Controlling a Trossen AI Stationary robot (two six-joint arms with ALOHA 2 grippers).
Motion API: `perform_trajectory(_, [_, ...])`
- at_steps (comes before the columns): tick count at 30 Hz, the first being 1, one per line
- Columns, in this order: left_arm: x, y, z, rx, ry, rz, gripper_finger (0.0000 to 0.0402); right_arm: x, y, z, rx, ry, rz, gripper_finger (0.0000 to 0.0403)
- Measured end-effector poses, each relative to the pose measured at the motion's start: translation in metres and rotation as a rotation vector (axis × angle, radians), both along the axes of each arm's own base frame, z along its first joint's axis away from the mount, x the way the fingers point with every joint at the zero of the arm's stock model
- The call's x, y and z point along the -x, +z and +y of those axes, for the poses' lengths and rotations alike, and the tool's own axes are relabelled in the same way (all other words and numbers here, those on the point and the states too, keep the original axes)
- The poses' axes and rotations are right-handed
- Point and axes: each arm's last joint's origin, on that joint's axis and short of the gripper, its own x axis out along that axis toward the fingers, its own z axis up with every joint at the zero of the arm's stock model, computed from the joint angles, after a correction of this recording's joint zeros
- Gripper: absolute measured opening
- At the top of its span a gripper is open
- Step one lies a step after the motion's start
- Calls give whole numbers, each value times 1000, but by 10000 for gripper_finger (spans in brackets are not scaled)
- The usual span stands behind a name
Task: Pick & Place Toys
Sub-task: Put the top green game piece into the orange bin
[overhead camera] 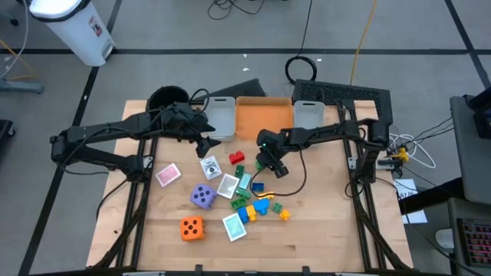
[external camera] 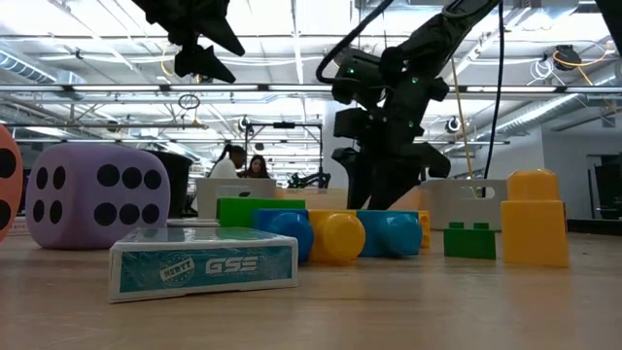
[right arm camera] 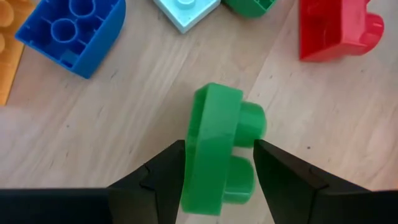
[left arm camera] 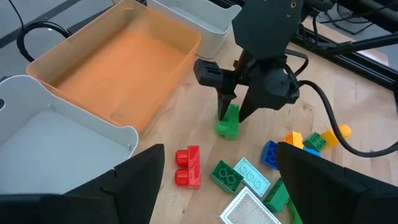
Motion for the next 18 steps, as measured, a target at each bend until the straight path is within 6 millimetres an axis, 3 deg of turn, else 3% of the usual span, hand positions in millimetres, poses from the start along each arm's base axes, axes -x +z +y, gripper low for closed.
perform_trajectory(13, [0,0,0,2,2,-2,310,-1,-5,0,-41,-78,19,179])
perform_trajectory(18, [0,0,0,3,3,-2,310,-3,-4,-2,-7,-136,12,148])
